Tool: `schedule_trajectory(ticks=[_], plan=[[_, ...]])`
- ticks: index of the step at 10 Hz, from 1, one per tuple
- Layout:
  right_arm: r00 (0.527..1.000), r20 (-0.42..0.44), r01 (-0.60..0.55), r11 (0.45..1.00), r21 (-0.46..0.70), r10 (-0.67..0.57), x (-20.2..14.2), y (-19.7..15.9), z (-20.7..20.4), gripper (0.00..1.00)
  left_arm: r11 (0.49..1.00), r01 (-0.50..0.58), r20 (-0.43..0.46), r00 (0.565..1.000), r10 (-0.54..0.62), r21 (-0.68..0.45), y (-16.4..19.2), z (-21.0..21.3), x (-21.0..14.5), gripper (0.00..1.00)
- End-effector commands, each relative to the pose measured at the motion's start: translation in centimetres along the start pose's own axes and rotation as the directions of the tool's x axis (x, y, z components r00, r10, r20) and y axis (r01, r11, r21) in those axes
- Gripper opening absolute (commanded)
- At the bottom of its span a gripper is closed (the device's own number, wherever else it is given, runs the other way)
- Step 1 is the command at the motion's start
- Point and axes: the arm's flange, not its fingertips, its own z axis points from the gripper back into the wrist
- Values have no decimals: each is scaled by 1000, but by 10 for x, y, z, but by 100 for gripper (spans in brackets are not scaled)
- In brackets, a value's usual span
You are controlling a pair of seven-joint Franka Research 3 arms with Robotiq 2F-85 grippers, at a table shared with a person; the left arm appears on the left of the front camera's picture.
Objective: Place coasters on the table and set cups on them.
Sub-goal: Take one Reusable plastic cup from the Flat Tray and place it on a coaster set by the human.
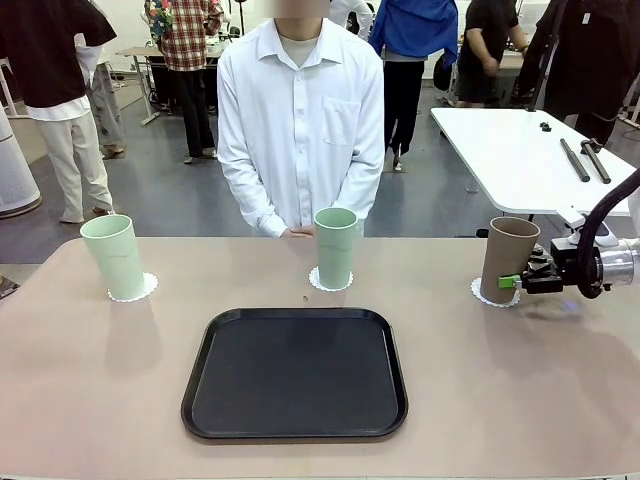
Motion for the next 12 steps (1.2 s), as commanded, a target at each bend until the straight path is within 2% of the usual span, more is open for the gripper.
schedule_trajectory(ticks=[1, 2, 9, 12], plan=[[1000, -1, -24, 1000, -6, 24, -3, -9, -4, 91, 1000, -8, 0, 1000, 8, 11, -2, 1, 0, 100], [1000, -6, -26, 1000, -4, 26, -4, -9, -4, 100, 1000, -8, 0, 1000, 8, 11, -2, 1, 0, 100], [999, -37, -25, 999, 19, 26, -4, -6, -5, 100, 1000, -8, 0, 1000, 8, 11, -2, 1, 0, 100], [995, -90, -41, 997, 71, 48, -6, -3, -6, 100, 1000, -8, 0, 1000, 8, 11, -2, 1, 0, 100]])
